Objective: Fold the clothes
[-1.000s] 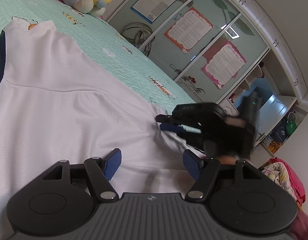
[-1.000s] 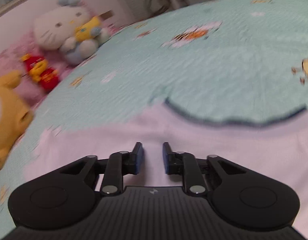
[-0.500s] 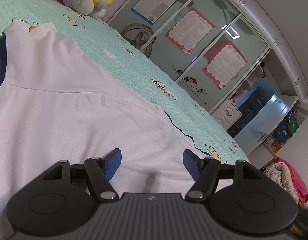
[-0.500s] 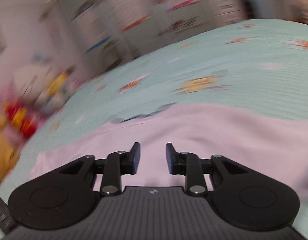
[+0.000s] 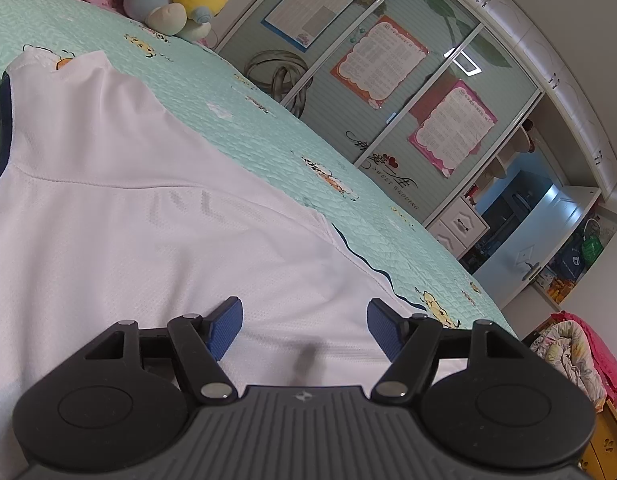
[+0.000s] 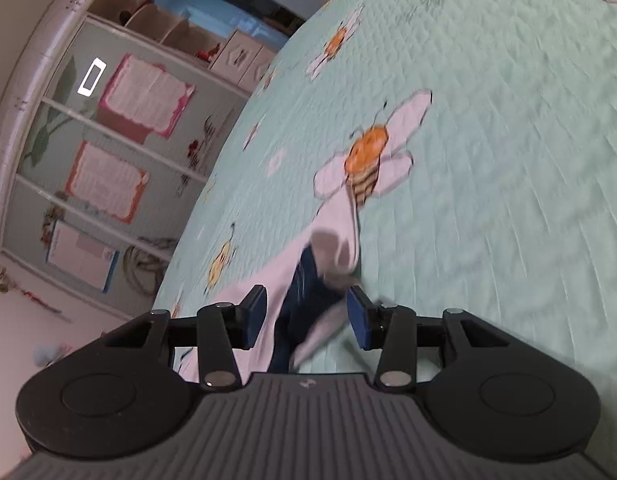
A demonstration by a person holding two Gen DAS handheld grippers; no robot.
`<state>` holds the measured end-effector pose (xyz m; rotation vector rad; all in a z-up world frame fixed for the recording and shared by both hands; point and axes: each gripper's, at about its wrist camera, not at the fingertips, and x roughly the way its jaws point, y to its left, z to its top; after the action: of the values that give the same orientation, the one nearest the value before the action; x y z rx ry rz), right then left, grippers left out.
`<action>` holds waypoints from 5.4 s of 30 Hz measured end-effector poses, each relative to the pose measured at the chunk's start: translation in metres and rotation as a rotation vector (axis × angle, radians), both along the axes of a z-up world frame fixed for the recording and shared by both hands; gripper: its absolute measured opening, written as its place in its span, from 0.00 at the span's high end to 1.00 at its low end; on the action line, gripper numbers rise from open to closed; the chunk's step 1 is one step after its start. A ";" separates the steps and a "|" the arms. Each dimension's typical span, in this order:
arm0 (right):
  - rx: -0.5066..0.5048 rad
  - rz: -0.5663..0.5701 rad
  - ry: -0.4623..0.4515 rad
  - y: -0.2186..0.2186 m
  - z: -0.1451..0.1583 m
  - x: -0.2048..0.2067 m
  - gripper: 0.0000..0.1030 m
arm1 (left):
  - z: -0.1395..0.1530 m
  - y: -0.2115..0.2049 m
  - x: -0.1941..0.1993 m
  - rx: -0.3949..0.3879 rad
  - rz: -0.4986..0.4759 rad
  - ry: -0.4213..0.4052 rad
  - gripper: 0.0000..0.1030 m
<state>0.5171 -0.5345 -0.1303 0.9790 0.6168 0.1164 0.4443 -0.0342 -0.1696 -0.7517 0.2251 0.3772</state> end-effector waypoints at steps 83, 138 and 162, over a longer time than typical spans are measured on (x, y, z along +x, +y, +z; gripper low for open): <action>-0.429 0.290 -0.021 0.014 -0.004 0.036 1.00 | 0.013 -0.001 0.004 0.014 -0.062 0.092 0.26; -0.251 0.129 -0.200 -0.043 -0.037 -0.069 0.54 | 0.038 0.218 -0.133 -0.104 0.161 0.142 0.55; -0.221 0.130 -0.205 -0.048 -0.038 -0.071 0.55 | 0.047 0.246 0.006 0.427 -0.226 0.385 0.98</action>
<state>0.4466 -0.5826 -0.1679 0.7030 0.4926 0.2556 0.4506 0.2115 -0.1228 -0.2241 0.5664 0.3372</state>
